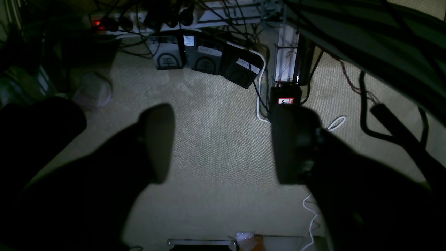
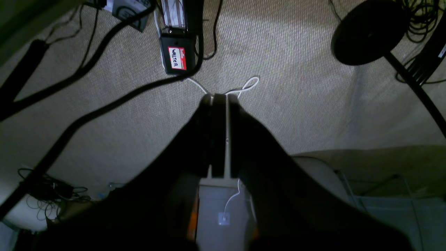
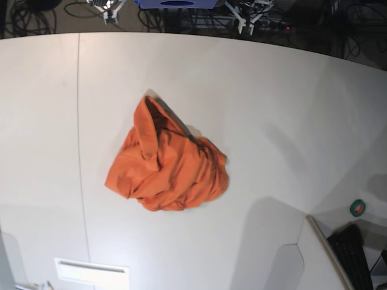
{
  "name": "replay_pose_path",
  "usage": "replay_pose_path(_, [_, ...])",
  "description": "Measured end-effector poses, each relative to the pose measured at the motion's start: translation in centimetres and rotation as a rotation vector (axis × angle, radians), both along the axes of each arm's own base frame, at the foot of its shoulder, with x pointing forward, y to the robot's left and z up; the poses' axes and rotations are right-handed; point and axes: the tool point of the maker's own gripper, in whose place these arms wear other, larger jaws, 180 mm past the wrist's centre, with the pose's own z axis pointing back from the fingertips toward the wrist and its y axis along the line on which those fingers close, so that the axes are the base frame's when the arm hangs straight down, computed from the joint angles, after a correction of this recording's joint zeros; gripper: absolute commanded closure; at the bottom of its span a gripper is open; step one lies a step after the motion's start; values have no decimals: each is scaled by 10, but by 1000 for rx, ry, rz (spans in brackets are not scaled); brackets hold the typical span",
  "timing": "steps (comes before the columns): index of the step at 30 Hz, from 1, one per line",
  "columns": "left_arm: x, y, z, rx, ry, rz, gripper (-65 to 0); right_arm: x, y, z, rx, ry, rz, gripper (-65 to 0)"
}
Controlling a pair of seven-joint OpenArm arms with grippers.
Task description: Layout the t-shirt on the table in an organized manner, then fold the t-shirt properly
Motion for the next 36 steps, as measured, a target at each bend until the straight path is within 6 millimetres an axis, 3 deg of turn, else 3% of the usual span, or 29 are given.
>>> replay_pose_path(3, [-4,7,0,9,8,-3,0,-16,0,2,-4,29,1,0])
replay_pose_path(7, [-10,21,2,30,15,-4,0,-26,-3,3,-9,45,5,0])
replay_pose_path(12, [-23,33,3,48,34,-8,0,-10,-5,1,-12,-6,6,0])
replay_pose_path(15, [-33,36,5,38,47,-11,0,-20,-5,3,-11,-6,6,0])
replay_pose_path(19, [-59,23,6,-35,87,-10,0,-39,-5,11,-9,-33,12,0])
replay_pose_path(22, [-89,16,10,-62,137,-11,0,-58,-15,22,-23,5,19,0])
replay_pose_path(25, [-113,26,16,-48,165,-20,0,-67,-41,31,-68,43,37,0])
replay_pose_path(28, [-112,38,25,-29,107,-47,0,-62,-46,42,-81,-4,38,0])
replay_pose_path(32, [-104,50,49,-20,-12,-82,0,-78,-25,69,-39,-19,34,0])
replay_pose_path(34, [-112,53,64,-21,-33,-113,0,-94,-26,88,-45,14,42,0])
replay_pose_path(36, [-120,52,80,-32,-45,-122,0,-89,-35,104,-64,-10,30,0])
